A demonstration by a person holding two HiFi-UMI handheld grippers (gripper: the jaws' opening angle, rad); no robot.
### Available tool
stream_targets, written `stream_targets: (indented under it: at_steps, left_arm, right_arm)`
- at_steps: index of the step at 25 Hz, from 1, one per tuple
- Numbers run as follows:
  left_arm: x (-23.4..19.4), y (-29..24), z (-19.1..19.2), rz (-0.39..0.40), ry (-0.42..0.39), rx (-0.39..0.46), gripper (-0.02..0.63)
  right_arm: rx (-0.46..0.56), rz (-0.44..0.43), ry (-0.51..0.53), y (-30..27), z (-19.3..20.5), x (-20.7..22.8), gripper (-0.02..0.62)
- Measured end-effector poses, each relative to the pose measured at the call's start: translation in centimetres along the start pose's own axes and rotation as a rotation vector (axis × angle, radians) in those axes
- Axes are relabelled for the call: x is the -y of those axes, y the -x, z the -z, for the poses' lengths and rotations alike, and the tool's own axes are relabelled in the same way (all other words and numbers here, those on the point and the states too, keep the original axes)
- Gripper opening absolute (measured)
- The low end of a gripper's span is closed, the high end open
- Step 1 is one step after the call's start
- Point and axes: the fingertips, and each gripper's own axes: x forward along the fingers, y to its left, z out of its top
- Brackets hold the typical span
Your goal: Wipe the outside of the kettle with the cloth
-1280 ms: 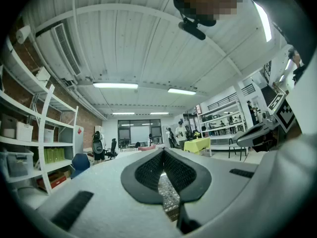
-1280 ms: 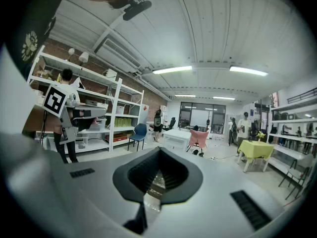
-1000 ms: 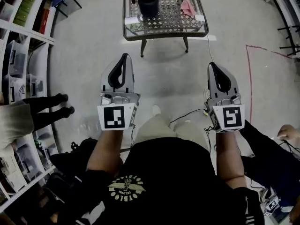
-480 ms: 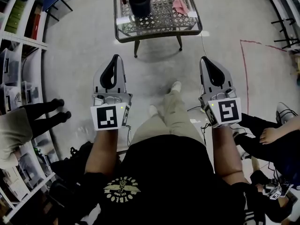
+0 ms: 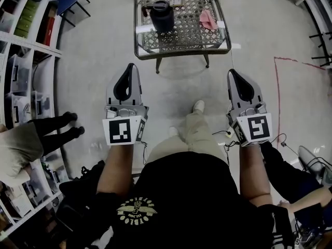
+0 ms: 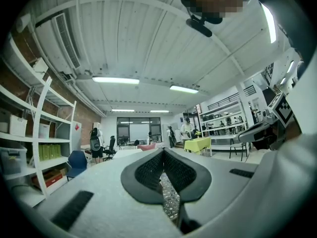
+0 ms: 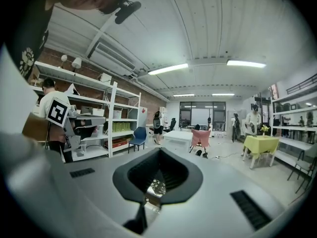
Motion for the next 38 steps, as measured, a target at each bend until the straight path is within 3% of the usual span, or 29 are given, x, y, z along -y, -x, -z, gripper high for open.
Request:
stream_targets:
  at_steps: [7, 17, 38]
  left_arm:
    - [-0.2, -3.4, 1.0, 0.003, 0.011, -0.024, -0.003]
    - [-0.3, -8.0, 3.8, 0.039, 0.029, -0.089, -0.003]
    - [1.1, -17.8, 4.6, -0.064, 0.037, -0.113, -0.003]
  right_arm:
    - [-0.060, -0.016, -0.006, -2.7, 1.3, 1.7, 0.011]
    - [-0.044, -0.039, 0.005, -7.4, 1.6, 3.4, 0.012]
    - [-0.080, -0.169, -0.016, -14.7, 2.7, 10.6, 0.014]
